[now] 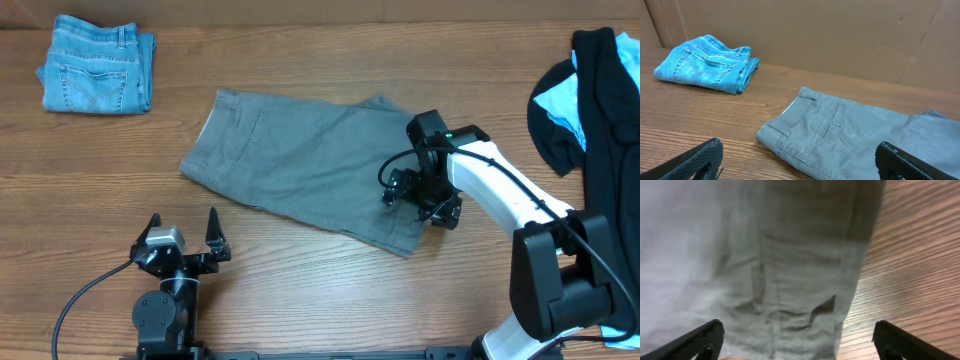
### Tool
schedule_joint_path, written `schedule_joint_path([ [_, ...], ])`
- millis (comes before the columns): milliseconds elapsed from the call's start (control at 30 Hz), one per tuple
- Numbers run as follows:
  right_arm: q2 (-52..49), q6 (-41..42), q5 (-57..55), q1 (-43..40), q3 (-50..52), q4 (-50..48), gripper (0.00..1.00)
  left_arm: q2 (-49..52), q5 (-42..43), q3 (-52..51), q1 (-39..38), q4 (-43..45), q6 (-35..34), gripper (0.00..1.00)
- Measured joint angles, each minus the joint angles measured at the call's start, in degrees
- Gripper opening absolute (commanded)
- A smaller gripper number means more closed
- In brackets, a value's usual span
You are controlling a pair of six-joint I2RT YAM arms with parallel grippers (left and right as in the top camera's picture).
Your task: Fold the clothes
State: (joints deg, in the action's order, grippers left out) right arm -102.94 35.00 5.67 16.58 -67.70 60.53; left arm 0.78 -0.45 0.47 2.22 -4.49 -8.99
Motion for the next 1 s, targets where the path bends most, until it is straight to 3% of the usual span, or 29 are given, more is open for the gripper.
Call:
schedule_joint_path([
  [800, 0.0, 1.9, -7.6, -6.6, 0.1, -1.8, 1.0, 0.0, 0.0, 0.0, 0.0, 0.0, 0.0, 1.0],
  [1000, 0.0, 1.1, -6.9, -7.0, 4.0, -3.6, 1.0, 0.0, 0.0, 0.0, 0.0, 0.0, 0.0, 1.0],
])
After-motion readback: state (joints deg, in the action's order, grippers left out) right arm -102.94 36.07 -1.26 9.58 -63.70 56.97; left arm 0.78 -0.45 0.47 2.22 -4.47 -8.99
